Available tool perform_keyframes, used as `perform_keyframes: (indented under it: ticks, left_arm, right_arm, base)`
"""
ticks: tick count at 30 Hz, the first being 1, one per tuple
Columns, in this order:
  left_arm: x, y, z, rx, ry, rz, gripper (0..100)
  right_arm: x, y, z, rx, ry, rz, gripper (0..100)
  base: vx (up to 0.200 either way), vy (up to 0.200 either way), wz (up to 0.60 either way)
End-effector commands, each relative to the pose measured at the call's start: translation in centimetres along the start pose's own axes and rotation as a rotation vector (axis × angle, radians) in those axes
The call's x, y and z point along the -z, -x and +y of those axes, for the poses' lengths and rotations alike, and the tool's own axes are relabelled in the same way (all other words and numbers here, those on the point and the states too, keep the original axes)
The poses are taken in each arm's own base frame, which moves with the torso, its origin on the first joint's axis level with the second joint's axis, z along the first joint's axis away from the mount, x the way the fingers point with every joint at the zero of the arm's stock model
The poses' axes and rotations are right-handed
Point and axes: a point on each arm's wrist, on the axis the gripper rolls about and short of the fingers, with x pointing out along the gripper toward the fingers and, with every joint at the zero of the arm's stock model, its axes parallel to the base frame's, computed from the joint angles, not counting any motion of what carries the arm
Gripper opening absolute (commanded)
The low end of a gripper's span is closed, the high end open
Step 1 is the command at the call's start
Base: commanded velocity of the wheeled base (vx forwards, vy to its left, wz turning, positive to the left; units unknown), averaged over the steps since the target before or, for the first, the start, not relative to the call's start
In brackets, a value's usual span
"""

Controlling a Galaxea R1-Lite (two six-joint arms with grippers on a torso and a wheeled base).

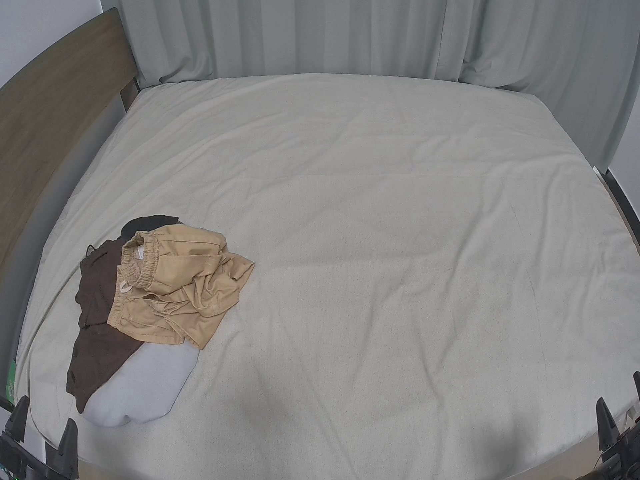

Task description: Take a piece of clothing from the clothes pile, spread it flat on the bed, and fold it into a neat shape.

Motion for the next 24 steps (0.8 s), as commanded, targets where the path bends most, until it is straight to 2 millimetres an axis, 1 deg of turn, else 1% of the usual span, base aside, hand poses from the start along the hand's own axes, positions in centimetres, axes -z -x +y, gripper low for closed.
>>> perform_keyframes:
  ticks: [1, 24]
  left_arm:
    - [0.52, -0.01, 0.02, 0.0, 0.0, 0.001, 100]
    - [0.5, -0.01, 0.01, 0.0, -0.023, -0.001, 100]
  right_arm:
    - [0.51, -0.01, 0.01, -0.001, 0.001, 0.0, 100]
    - [0.51, -0.01, 0.02, -0.001, 0.001, 0.0, 100]
  base:
    - [0.0, 0.0, 0.0]
    - [0.0, 0.0, 0.0]
